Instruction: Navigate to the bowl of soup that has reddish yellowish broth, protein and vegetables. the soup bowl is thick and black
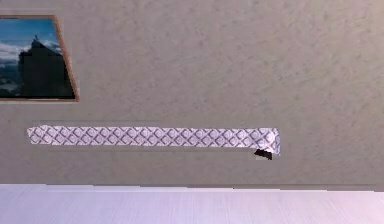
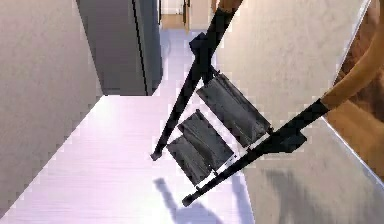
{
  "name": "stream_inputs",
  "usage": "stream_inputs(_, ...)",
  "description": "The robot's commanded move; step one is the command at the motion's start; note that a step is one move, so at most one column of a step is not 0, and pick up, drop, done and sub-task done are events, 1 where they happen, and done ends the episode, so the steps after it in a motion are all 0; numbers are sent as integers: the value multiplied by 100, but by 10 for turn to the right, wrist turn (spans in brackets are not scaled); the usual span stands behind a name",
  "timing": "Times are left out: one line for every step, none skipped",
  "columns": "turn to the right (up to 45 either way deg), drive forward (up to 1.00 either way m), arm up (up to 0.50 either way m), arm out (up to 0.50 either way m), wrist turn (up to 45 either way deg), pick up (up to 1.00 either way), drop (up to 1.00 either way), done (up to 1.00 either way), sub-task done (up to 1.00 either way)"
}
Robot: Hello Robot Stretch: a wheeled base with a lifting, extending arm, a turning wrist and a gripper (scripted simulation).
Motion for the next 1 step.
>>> stream_inputs(-450,0,0,0,0,0,0,0,0)
